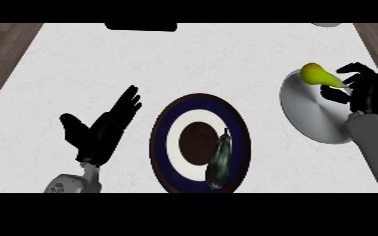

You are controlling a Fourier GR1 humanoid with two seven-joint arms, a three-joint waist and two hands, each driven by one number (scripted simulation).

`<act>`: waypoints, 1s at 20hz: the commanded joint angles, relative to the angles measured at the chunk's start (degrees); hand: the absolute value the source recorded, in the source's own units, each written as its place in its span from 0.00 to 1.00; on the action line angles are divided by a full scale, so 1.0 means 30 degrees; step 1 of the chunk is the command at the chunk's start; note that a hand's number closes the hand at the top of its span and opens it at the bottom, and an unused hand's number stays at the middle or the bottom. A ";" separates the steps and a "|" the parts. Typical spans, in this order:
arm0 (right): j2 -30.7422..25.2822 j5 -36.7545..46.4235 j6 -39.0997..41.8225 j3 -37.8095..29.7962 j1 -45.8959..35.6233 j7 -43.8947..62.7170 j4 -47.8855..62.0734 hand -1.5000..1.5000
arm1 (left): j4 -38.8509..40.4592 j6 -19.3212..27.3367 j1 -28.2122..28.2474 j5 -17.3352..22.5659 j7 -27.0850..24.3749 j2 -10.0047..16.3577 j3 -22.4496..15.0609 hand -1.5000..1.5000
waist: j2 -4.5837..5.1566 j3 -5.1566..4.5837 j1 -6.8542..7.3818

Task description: Pick the pear from the plate and place it in the pan

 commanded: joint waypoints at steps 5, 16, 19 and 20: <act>0.0395 -0.1847 0.2546 -0.2268 -0.1809 -0.3900 0.4794 0.00 | 0.1141 -0.0027 -0.0965 -0.0173 -0.0162 -0.0536 0.0166 0.50 | 0.0190 0.0060 0.0100; -0.0207 -0.8460 0.8320 -0.8371 -0.0348 -1.0723 0.4041 0.00 | -0.0384 -0.0400 0.0039 0.0338 0.0396 0.0380 0.0973 0.50 | -0.0028 0.0037 -0.0336; -0.1502 -0.9170 1.1762 -0.8987 -0.0445 -1.0844 0.5146 0.00 | -0.0277 -0.0267 -0.0061 0.0137 0.0531 0.0129 0.0742 0.50 | 0.0025 0.0048 -0.0261; -0.1765 -0.8801 1.2851 -0.8573 -0.0130 -1.0910 0.5611 0.00 | 0.0416 -0.0053 -0.0521 0.0013 0.0500 -0.0318 0.0655 0.50 | 0.0018 0.0032 -0.0385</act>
